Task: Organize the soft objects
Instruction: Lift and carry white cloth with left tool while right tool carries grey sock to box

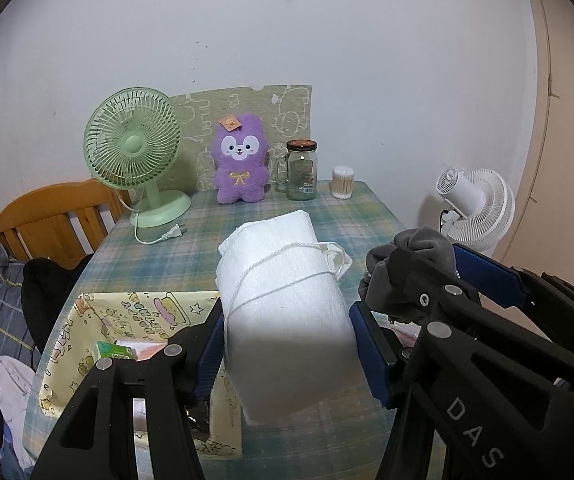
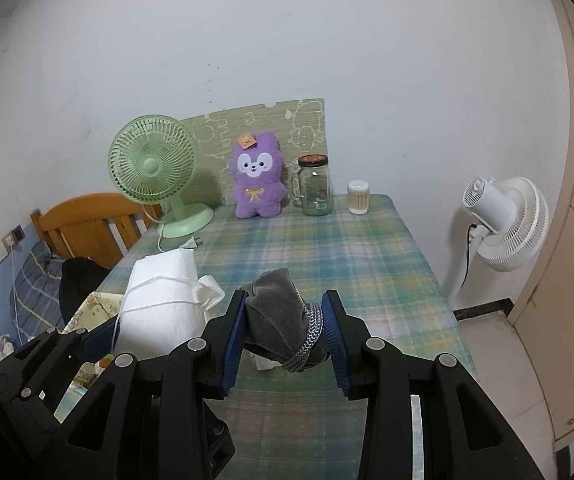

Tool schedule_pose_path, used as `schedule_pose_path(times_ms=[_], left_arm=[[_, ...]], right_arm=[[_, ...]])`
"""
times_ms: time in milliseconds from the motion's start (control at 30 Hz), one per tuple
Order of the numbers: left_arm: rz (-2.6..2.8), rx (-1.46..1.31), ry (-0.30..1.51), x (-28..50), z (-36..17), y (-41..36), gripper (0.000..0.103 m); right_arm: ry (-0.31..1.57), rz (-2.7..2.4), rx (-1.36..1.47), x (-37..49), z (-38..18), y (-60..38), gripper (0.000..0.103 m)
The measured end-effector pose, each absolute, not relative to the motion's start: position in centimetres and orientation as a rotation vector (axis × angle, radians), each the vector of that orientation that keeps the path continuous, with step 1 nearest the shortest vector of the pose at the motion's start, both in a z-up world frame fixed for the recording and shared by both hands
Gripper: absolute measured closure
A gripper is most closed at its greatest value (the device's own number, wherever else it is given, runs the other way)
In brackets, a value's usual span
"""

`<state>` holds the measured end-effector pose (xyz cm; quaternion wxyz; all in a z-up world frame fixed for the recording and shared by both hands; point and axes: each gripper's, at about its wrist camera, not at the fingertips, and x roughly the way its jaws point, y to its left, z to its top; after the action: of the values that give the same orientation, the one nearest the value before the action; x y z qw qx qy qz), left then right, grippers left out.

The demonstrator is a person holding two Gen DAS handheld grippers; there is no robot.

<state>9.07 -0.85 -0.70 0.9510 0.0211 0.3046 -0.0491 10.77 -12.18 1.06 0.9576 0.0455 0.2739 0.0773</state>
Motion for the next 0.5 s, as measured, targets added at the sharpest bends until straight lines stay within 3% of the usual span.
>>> schedule_pose_path(times_ms=[500], left_arm=[[-0.065,0.028,0.606,9.5,-0.5,2.9,0.041]], right_arm=[[0.558,0.205,0.058,11.9,1.4,-8.4,0.062]])
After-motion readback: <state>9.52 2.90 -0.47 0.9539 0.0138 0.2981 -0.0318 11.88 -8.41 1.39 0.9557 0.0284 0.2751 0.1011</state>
